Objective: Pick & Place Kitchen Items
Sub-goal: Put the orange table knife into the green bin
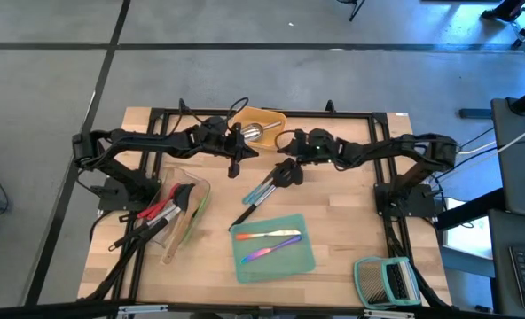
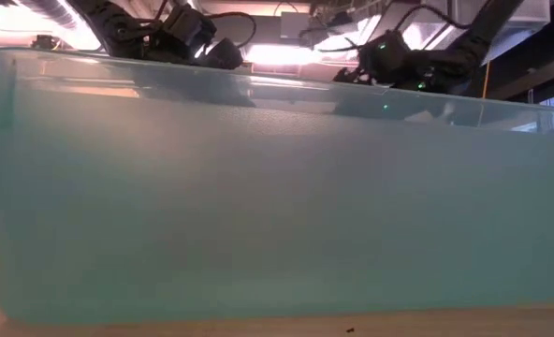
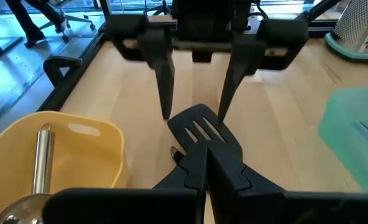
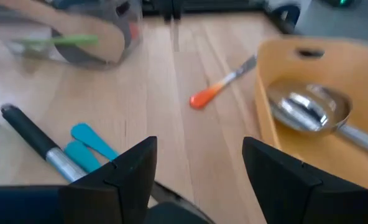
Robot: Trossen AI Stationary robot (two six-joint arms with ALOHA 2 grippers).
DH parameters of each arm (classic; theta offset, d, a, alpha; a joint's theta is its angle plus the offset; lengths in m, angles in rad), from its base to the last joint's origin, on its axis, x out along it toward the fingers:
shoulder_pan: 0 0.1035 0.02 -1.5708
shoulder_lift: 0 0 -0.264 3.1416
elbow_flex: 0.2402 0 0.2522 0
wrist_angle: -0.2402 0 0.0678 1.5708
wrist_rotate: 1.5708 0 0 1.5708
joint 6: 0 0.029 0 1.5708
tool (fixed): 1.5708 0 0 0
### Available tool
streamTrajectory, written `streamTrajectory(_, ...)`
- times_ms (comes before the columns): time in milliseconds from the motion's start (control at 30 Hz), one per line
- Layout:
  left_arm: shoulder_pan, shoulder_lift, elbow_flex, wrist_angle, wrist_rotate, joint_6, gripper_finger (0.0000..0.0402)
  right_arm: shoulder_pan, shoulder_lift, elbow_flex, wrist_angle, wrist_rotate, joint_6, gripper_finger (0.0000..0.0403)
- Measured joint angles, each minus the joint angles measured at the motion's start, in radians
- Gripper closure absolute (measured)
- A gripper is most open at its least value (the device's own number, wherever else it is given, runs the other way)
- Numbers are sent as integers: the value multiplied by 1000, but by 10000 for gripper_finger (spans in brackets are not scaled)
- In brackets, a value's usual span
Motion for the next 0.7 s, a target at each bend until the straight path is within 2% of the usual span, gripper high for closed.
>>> streamTrajectory(267,0,0,0,-19,0,0,400,0,58,109,-176,-34,-24,163)
streamTrajectory(467,0,0,0,-84,-1,7,400,29,58,118,-186,-169,-153,163)
streamTrajectory(700,-7,67,0,-63,-1,-26,400,51,58,118,-186,-148,-223,163)
